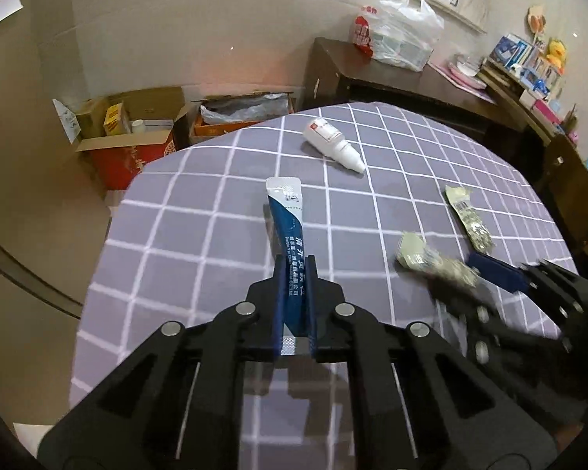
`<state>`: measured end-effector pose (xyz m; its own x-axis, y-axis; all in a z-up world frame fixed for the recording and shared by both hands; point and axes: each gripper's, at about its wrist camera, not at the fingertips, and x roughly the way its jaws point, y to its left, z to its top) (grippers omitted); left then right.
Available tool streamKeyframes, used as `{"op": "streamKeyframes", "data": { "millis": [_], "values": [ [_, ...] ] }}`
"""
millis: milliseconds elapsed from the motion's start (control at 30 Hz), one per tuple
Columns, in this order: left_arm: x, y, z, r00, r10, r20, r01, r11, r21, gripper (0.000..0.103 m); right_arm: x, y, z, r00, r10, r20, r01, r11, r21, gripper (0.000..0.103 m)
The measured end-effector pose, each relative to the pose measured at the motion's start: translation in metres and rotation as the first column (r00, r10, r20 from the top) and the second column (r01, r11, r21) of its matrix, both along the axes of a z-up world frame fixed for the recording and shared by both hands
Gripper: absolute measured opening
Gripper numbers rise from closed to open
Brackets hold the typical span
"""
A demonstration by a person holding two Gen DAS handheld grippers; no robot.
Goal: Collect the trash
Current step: 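Grasp the blue-white toothpaste tube with the left gripper while the right grasps a beige packet, then carry the toothpaste tube and beige packet to the blue bin, releasing the packet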
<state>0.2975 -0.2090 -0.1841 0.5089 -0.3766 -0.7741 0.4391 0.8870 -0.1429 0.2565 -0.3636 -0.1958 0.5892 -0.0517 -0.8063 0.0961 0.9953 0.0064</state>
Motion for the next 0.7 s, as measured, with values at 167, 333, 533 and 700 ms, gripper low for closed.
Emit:
{"op": "streamKeyframes", "data": {
  "millis": [167,333,533,700],
  "values": [
    [-0.021,0.033,0.015,0.999,0.002,0.046,-0.001,1.0,-0.012,0.009,0.0,0.019,0.001,1.0,0.007,-0.001,-0.007,0.999,-0.052,0.027],
    [-0.034,0.082,0.027,0.996,0.052,0.067,-0.049,0.998,-0.036,0.009,-0.013,0.042,0.014,0.999,0.024,0.035,-0.023,1.0,-0.018,0.026],
    [-0.047,0.144,0.034,0.99,0.119,0.075,-0.114,0.991,-0.069,0.009,-0.03,0.092,0.05,0.989,0.091,0.119,-0.096,0.995,0.039,0.026],
    [-0.055,0.202,0.032,0.979,0.188,0.075,-0.181,0.979,-0.09,0.009,-0.031,0.154,0.071,0.968,0.19,0.163,-0.205,0.975,0.083,0.026]
  ]
}}
